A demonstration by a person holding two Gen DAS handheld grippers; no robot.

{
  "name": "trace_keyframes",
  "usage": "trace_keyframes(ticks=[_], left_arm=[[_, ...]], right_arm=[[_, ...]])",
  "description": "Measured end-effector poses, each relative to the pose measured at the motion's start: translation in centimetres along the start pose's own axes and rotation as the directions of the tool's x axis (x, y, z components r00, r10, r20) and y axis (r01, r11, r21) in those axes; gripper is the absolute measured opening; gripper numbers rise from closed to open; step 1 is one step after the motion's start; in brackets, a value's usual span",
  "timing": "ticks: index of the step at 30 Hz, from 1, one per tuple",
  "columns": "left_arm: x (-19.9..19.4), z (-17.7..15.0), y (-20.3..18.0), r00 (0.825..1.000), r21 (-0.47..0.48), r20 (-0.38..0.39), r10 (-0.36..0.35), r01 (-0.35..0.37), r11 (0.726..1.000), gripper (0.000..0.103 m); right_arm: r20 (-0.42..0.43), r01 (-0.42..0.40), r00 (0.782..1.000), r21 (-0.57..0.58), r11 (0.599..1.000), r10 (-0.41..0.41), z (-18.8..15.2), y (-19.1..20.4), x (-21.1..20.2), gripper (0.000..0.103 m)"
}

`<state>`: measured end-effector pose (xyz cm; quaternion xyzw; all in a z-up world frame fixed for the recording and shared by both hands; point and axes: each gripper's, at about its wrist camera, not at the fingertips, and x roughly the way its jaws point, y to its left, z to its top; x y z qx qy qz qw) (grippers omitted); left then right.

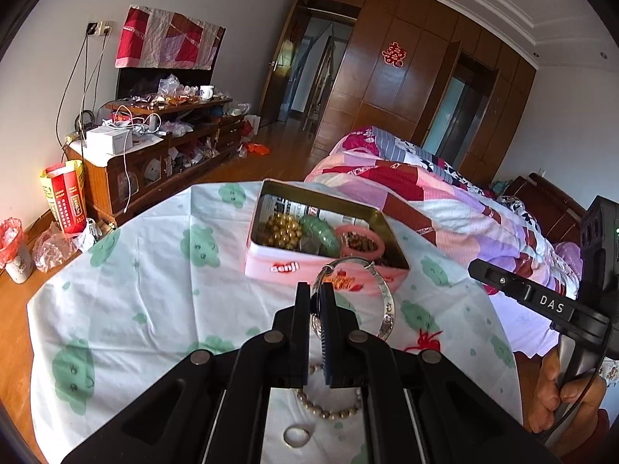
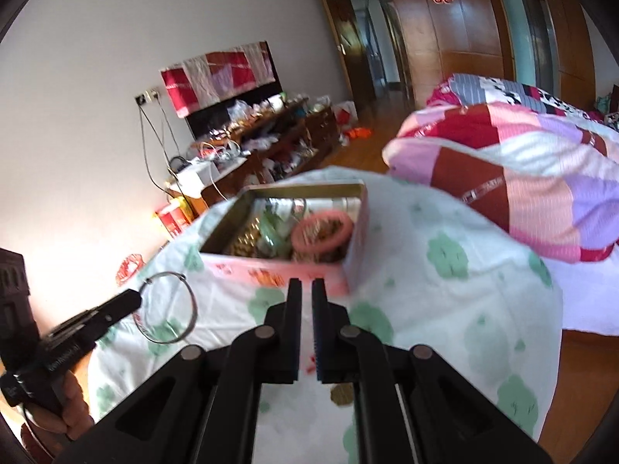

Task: Organize jewelry
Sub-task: 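Lift the silver hoop and red tassel charm and carry them toward the tin, then lower the hoop and tassel charm into the tin and open both grippers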

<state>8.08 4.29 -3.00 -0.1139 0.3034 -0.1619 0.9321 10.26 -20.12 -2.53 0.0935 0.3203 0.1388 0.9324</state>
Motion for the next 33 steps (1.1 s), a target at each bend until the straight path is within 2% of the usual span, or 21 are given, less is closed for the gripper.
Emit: trace_keyframes(ticks=[2,4,6,7,8,9,13,14,15,17,19,21,25,27,33], left_arm=[[0.1,0.1,0.2,1.000,-0.007,-0.001,-0.008,0.008,1.000,0.003],[0.3,0.1,0.3,1.000,-0.009,-0.006,-0.011,0.011,1.000,0.003],[0.6,0.1,0.4,1.000,-0.013,-0.010,-0.010,0.010,1.000,0.003],[0.7,0.0,0.5,1.000,-0.017,-0.013,-0.013,0.013,1.000,0.003],[0.7,-0.1,0.6,1.000,-0.020,-0.016,-0.016,0.016,1.000,0.003],[0.7,-0.1,0.6,1.000,-0.020,-0.018,-0.017,0.016,1.000,0.003],[0.7,-0.2,0.6,1.000,-0.020,-0.024,-0.015,0.015,1.000,0.003],[0.6,-0.2,0.7,1.000,-0.018,-0.023,-0.014,0.014,1.000,0.003],[0.5,-0.2,0.6,1.000,-0.016,-0.021,-0.013,0.012,1.000,0.003],[0.5,-0.1,0.7,1.000,-0.018,-0.020,-0.012,0.012,1.000,0.004],[0.5,-0.1,0.7,1.000,-0.016,-0.018,-0.014,0.014,1.000,0.004],[0.5,-0.1,0.6,1.000,-0.015,-0.016,-0.014,0.014,1.000,0.004],[0.9,0.3,0.7,1.000,-0.030,-0.009,-0.019,0.019,0.999,0.004],[1.2,0.7,0.6,1.000,-0.033,-0.001,-0.023,0.023,0.999,0.004],[2.5,2.9,0.4,0.999,-0.025,0.026,-0.032,0.033,0.999,0.004]], right_arm=[[0.004,0.024,1.000,-0.014,1.000,-0.024,0.3,0.0,0.3,0.009],[-0.034,0.010,0.999,-0.014,1.000,-0.011,-0.1,-0.5,0.9,0.014],[-0.115,-0.005,0.993,-0.012,1.000,0.004,-1.1,-1.1,2.0,0.030],[-0.147,-0.002,0.989,-0.017,1.000,0.000,-1.8,-1.2,2.6,0.046],[-0.168,0.007,0.986,-0.033,0.999,-0.012,-2.6,-1.3,3.0,0.055],[-0.190,0.020,0.981,-0.064,0.998,-0.031,-3.4,-1.0,3.5,0.055],[-0.272,0.081,0.954,-0.166,0.983,-0.125,-5.5,-0.4,5.6,0.054],[-0.284,0.094,0.948,-0.176,0.980,-0.142,-5.8,-0.7,5.9,0.044],[-0.294,0.101,0.943,-0.185,0.978,-0.153,-6.1,-0.8,6.3,0.038],[-0.280,0.130,0.941,-0.213,0.968,-0.188,-6.1,-0.9,6.2,0.011],[-0.283,0.138,0.940,-0.190,0.972,-0.189,-5.8,-1.4,5.9,0.010],[-0.267,0.136,0.948,-0.156,0.978,-0.174,-5.4,-1.7,5.2,0.010],[-0.188,0.060,0.980,-0.043,0.997,-0.067,-3.2,-2.1,3.1,0.010],[-0.146,0.026,0.989,-0.012,1.000,-0.027,-1.9,-2.0,2.1,0.010],[-0.014,-0.052,0.999,-0.003,0.999,0.052,2.6,0.1,1.5,0.010]])
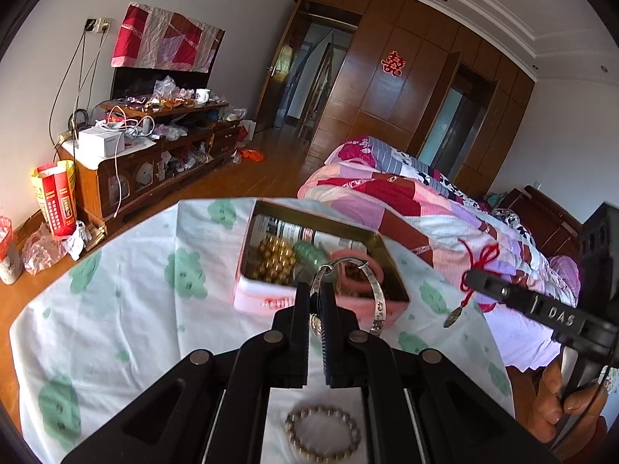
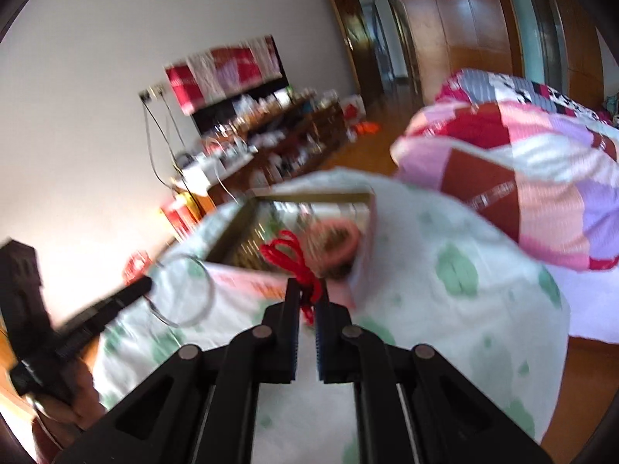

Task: Organize jewelry
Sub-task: 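Lower the hoop and tassel charm into the tin and open both grippers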

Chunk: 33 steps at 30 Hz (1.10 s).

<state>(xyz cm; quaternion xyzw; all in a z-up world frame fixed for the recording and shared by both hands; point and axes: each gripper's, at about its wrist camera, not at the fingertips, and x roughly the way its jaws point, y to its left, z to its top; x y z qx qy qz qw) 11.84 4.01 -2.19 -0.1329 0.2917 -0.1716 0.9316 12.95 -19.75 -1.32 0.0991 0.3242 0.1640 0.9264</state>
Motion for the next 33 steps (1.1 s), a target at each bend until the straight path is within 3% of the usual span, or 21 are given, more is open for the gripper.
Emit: trace_keyframes(ticks=[5,12,19,27,30,31,32,33], left_arm=[[2.1,1.9,0.1,1.000,0.001,0.018,-0.003,0.003,1.000,0.004],[6.3,3.5,0.9,1.000,-0.009,0.000,0.014,-0.014,1.000,0.004],[11.4,4.4,1.3,0.995,0.022,-0.054,0.081,-0.080,0.997,0.004],[13.2,3.3,2.3,0.977,0.043,-0.097,0.189,-0.186,0.982,0.004],[13.9,3.1,2.3,0.974,0.032,-0.138,0.180,-0.177,0.984,0.005],[14.0,3.1,2.2,0.973,0.038,-0.141,0.182,-0.178,0.983,0.005],[14.0,3.2,2.0,0.973,0.051,-0.138,0.187,-0.182,0.982,0.007],[14.0,3.2,1.8,0.972,0.063,-0.129,0.194,-0.187,0.980,0.011]], right_arm=[[0.040,-0.049,0.998,0.008,0.999,0.049,2.7,0.6,1.9,0.010],[0.014,-0.109,0.994,0.095,0.989,0.108,4.5,-0.4,7.4,0.010],[-0.047,-0.093,0.994,0.167,0.982,0.102,4.2,-2.3,12.7,0.010],[-0.024,-0.046,0.998,0.250,0.967,0.054,2.7,-5.0,13.2,0.017],[0.045,-0.041,0.998,0.248,0.968,0.031,2.7,-5.0,11.5,0.041],[0.068,-0.042,0.997,0.247,0.968,0.025,2.8,-4.9,10.9,0.065],[0.087,-0.032,0.996,0.246,0.969,0.011,2.8,-4.9,10.4,0.078],[0.116,-0.009,0.993,0.241,0.970,-0.019,2.8,-4.7,9.8,0.079]])
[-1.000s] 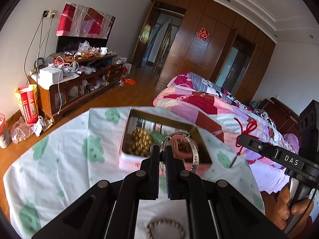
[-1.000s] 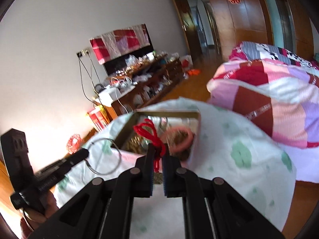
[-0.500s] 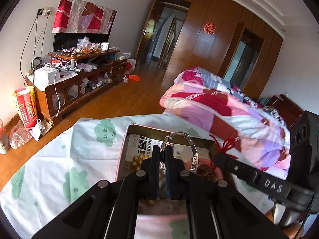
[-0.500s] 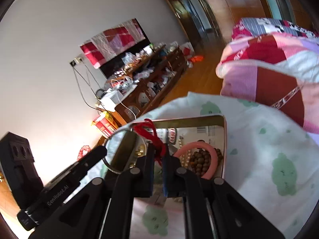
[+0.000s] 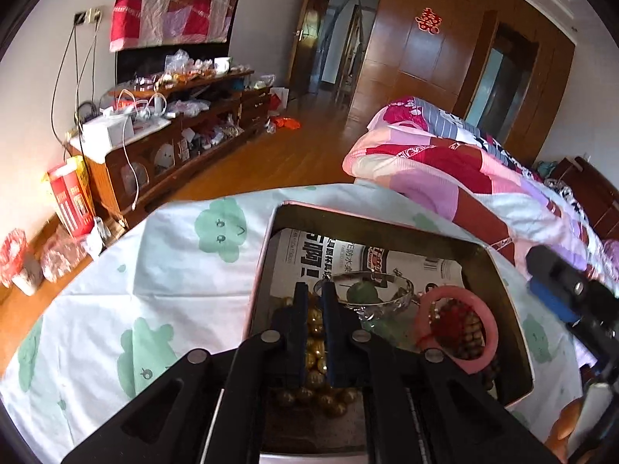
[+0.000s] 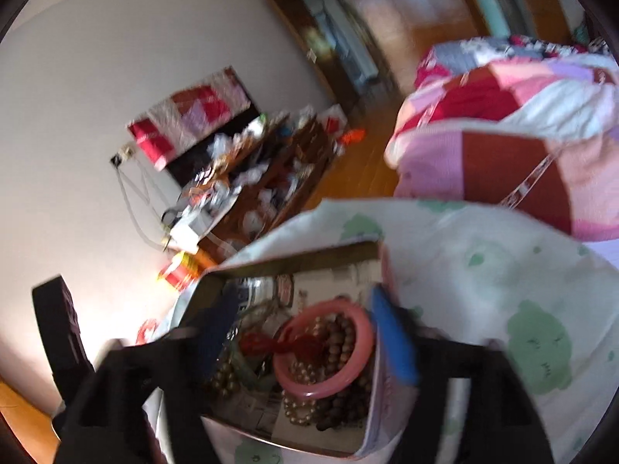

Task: Organize jewelry
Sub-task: 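Lower the hoop and tassel charm into the tin and open both grippers, then withdraw both grippers from the tin toward the ring and bead bracelet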

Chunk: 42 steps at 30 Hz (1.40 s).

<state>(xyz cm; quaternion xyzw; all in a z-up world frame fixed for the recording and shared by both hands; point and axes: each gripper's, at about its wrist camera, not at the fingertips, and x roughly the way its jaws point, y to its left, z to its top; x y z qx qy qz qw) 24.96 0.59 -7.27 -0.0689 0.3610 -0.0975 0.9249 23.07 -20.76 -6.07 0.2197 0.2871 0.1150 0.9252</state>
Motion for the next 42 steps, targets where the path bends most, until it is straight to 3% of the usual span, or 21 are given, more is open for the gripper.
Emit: trace_keyframes(ticks=[1,3,6,11,28,32,39,42], left_arm=[[-0.2,0.0,-0.2,1.000,0.010,0.012,0.006,-0.006,1.000,0.016],[-0.6,0.1,-0.3,0.999,0.013,0.033,0.011,-0.011,1.000,0.044],[-1.7,0.3,0.0,0.998,0.001,0.065,-0.016,0.016,1.000,0.055],[-4.5,0.1,0.4,0.993,-0.011,0.114,-0.014,0.015,1.000,0.057],[-11.8,-6.5,3.4,0.998,-0.061,0.069,0.001,0.003,0.998,0.057],[-12.8,-7.9,3.2,0.998,-0.046,0.059,0.015,-0.012,0.999,0.057],[-14.0,-10.7,3.4,1.000,-0.016,0.012,0.006,-0.006,1.000,0.057],[-14.7,-12.2,3.1,0.999,0.010,-0.020,-0.048,0.048,0.999,0.057]], right_arm=[[0.023,0.032,0.999,-0.016,0.999,-0.032,0.1,0.2,-0.5,0.079],[0.050,0.078,0.996,-0.036,0.996,-0.077,0.1,0.4,-0.9,0.079],[0.045,0.097,0.994,-0.028,0.995,-0.095,-0.1,0.4,-1.4,0.079],[0.038,0.137,0.990,-0.042,0.990,-0.135,-1.3,0.5,-3.2,0.079],[-0.086,0.145,0.983,-0.154,0.977,-0.159,-7.9,1.9,-7.9,0.078],[-0.110,0.132,0.982,-0.188,0.973,-0.155,-9.3,2.4,-8.8,0.073],[-0.147,0.107,0.979,-0.230,0.967,-0.143,-11.0,3.2,-9.8,0.073],[-0.161,0.105,0.976,-0.247,0.963,-0.148,-11.9,3.4,-9.9,0.073]])
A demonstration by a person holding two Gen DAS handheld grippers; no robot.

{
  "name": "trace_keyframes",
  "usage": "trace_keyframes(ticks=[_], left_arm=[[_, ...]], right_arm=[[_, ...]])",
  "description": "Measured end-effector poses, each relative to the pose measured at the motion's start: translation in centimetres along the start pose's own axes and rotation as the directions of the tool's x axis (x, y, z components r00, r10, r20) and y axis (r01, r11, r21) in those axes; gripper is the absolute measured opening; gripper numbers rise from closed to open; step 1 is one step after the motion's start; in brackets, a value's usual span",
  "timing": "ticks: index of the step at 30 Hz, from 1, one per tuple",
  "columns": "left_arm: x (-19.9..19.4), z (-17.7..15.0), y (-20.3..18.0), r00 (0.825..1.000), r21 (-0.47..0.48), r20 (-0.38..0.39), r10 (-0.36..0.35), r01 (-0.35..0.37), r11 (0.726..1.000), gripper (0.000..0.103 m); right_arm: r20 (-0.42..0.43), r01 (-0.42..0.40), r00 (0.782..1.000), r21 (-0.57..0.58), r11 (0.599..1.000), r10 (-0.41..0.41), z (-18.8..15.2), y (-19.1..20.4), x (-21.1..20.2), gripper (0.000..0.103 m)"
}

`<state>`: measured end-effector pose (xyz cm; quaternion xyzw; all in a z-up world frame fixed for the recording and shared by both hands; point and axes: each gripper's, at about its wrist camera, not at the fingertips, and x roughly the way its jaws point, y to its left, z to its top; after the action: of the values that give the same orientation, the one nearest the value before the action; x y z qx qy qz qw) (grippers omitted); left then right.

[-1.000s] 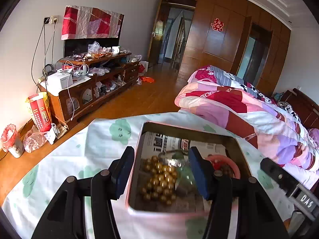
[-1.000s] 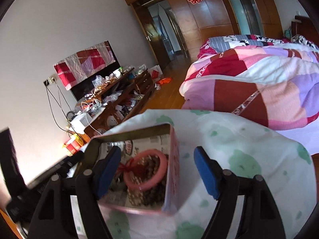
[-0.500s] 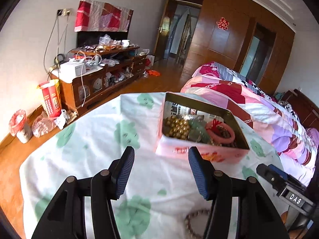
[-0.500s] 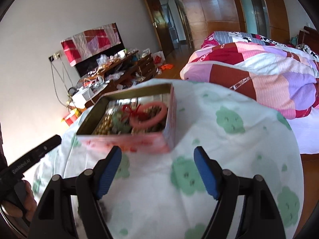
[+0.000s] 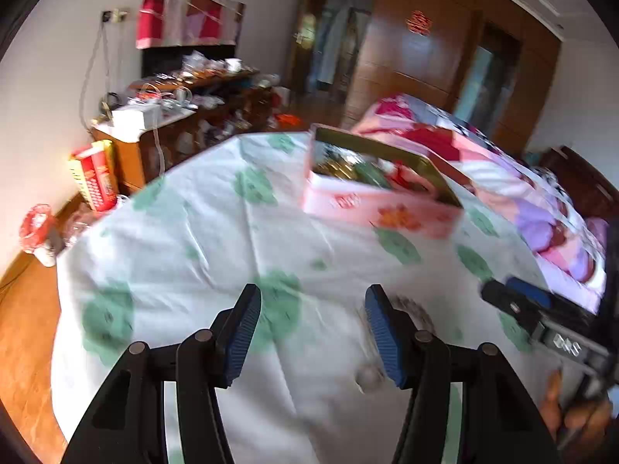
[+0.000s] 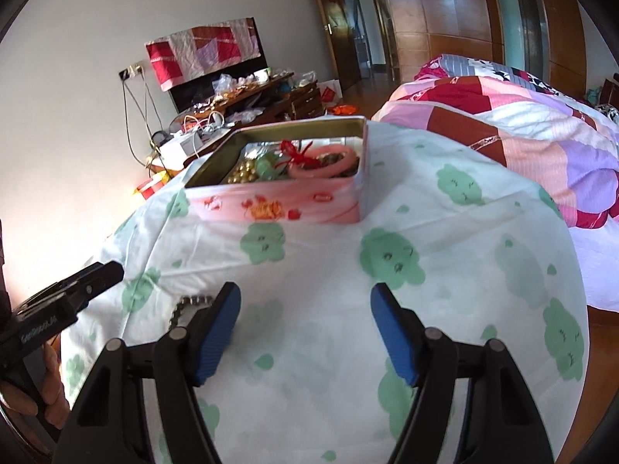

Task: Organize jewelry

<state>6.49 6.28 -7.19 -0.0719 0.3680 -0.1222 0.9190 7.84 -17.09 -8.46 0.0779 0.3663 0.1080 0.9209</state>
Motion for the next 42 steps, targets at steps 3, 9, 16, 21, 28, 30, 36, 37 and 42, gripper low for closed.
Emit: trace_keyframes(ticks=[3,9,16,21,28,30,36,37,42], left_arm=[[-0.5,-1.1,-0.8,1.000,0.058,-0.014,-0.011,0.012,0.998,0.057],[-0.1,-2.6,-2.5,0.996,0.144,-0.069,-0.048,0.058,0.988,0.057],[1.3,-3.8,-3.8,0.990,0.193,-0.137,-0.032,0.059,0.979,0.048],[1.8,-4.0,-4.2,0.989,0.219,-0.148,-0.008,0.041,0.975,0.036],[1.8,-4.0,-4.3,0.990,0.235,-0.142,-0.002,0.036,0.971,0.020],[1.8,-4.1,-4.4,0.990,0.242,-0.141,-0.003,0.037,0.970,0.020],[1.1,-3.9,-3.8,0.994,0.192,-0.106,-0.031,0.051,0.980,0.000],[0.9,-3.7,-3.6,0.995,0.178,-0.092,-0.039,0.054,0.983,0.000],[0.5,-3.2,-2.9,0.995,0.161,-0.086,-0.051,0.065,0.985,0.000]], right_arm=[[-0.003,-0.006,1.000,-0.014,1.000,0.006,-0.3,0.4,-0.3,0.073],[-0.023,-0.011,1.000,-0.045,0.999,0.010,-1.1,1.1,-0.3,0.071],[-0.033,-0.004,0.999,-0.068,0.998,0.002,-1.8,1.6,-0.7,0.069],[-0.039,-0.018,0.999,-0.041,0.999,0.017,-1.9,1.2,-0.7,0.069],[-0.055,-0.034,0.998,0.003,0.999,0.034,-1.9,0.4,-0.4,0.069],[-0.056,-0.037,0.998,0.013,0.999,0.037,-1.9,0.3,-0.4,0.069],[-0.062,-0.048,0.997,0.032,0.998,0.050,-1.9,-0.1,-0.3,0.069],[-0.061,-0.051,0.997,0.034,0.998,0.053,-1.9,-0.1,-0.3,0.069],[-0.065,-0.055,0.996,-0.010,0.998,0.054,-1.9,0.8,-0.4,0.069]])
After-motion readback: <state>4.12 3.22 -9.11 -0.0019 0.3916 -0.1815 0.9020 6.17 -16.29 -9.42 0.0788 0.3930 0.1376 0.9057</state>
